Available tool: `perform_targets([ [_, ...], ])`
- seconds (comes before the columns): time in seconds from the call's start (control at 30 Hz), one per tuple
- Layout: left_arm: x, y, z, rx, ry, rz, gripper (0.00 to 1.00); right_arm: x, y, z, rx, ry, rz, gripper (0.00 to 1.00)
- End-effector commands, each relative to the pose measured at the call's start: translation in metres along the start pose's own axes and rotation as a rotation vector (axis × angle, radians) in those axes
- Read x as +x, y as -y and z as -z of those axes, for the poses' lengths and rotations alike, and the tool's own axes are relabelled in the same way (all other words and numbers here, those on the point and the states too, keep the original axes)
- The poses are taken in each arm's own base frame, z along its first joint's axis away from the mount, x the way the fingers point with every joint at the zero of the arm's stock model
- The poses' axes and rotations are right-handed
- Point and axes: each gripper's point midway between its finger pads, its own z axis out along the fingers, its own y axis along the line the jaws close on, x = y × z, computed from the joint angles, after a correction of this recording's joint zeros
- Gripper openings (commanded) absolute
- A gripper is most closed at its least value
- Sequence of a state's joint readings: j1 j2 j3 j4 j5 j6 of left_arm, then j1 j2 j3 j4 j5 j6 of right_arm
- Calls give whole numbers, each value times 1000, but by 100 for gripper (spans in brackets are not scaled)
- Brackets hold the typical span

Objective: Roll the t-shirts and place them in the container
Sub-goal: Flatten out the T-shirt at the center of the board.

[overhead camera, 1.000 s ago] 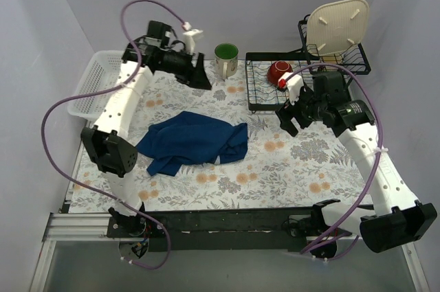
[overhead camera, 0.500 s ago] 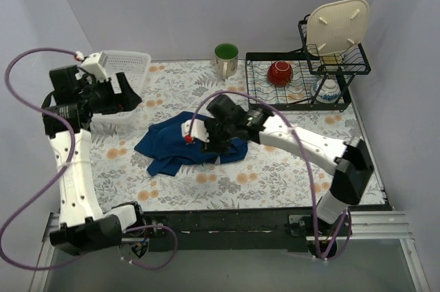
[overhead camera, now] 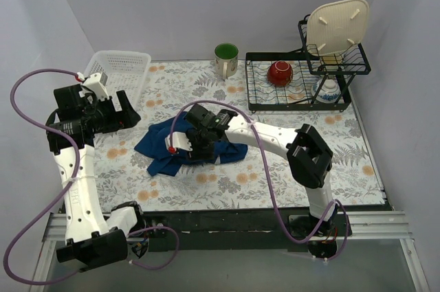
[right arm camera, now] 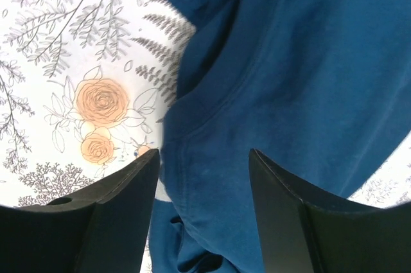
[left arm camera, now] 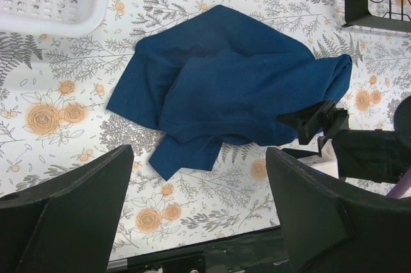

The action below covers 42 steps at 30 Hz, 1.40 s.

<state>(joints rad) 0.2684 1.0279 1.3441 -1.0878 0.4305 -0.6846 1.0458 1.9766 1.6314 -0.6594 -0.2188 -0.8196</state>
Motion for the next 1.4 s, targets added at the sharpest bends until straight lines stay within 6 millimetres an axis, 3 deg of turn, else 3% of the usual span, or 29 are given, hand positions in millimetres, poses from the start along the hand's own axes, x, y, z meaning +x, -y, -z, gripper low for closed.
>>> perform_targets([
  [0.0, 2, 2, 4, 6, 15, -12, 84, 13, -20, 1, -40, -60, 69, 66],
  [0.2, 1, 0, -4, 13, 3, 1, 84, 32, -25, -12, -54, -139, 94, 65],
  [0.23, 1, 0, -6, 17, 0, 5, 84, 36, -18, -15, -15, -159, 94, 61],
  [0.27, -1, 0, -7, 19, 4, 6, 84, 34, -13, -14, 14, -158, 92, 50],
  [0.33, -3, 1, -9, 27, 1, 6, 84, 27, 1, -8, 82, -150, 81, 41],
  [0.37, -5, 0, -10, 27, 4, 0, 84, 15, 12, 3, 126, -124, 81, 30],
  [0.43, -4, -2, -15, 28, -9, -2, 84, 2, 25, 16, 189, -92, 70, 17],
  [0.47, -4, -2, -20, 34, -12, -9, 84, -12, 38, 32, 258, -64, 74, 6],
  [0.5, -1, -4, -24, 35, -24, -5, 84, -18, 42, 40, 280, -49, 73, 1],
  [0.53, -1, -7, -30, 37, -36, -2, 83, -24, 45, 49, 297, -33, 64, 1],
  [0.67, -9, -8, -42, 59, -29, -6, 81, -61, 65, 115, 398, 96, -10, 1],
  [0.7, -10, -7, -44, 71, -28, -14, 80, -62, 82, 142, 451, 125, -71, 1],
  [0.77, -9, -4, -48, 107, -43, -34, 78, -61, 93, 169, 475, 188, -200, 1],
  [0.8, -8, 0, -48, 139, -54, -50, 76, -40, 106, 185, 497, 177, -275, 1],
  [0.87, 6, -1, -49, 160, -106, -98, 75, -27, 120, 210, 529, 208, -406, 1],
  [0.9, 13, -2, -50, 170, -129, -112, 74, -3, 133, 226, 561, 202, -486, 1],
  [0.93, 21, -4, -51, 183, -152, -160, 74, 6, 133, 232, 543, 214, -541, 1],
  [0.97, 42, -7, -55, 196, -216, -144, 74, 16, 134, 240, 552, 223, -586, 1],
  [1.0, 52, -5, -57, 226, -246, -142, 74, 38, 138, 249, 576, 216, -641, 1],
  [1.03, 61, -6, -60, 246, -268, -160, 74, 46, 135, 259, 603, 214, -649, 1],
  [1.07, 83, -8, -66, 264, -318, -137, 74, 65, 126, 249, 592, 172, -683, 1],
  [1.1, 92, -9, -70, 270, -333, -128, 74, 86, 124, 254, 609, 152, -728, 1],
  [1.13, 101, -11, -75, 270, -350, -120, 74, 91, 116, 262, 607, 168, -740, 1],
  [1.17, 101, -14, -84, 247, -339, -125, 75, 109, 105, 253, 577, 135, -782, 1],
  [1.2, 102, -16, -90, 251, -346, -122, 75, 127, 102, 259, 590, 125, -823, 1],
  [1.27, 103, -10, -101, 266, -343, -159, 74, 140, 91, 260, 572, 118, -851, 1],
  [1.33, 119, -11, -113, 252, -393, -194, 74, 147, 89, 264, 576, 123, -867, 1],
  [1.37, 127, -1, -121, 276, -406, -251, 74, 149, 87, 265, 574, 122, -871, 1],
])
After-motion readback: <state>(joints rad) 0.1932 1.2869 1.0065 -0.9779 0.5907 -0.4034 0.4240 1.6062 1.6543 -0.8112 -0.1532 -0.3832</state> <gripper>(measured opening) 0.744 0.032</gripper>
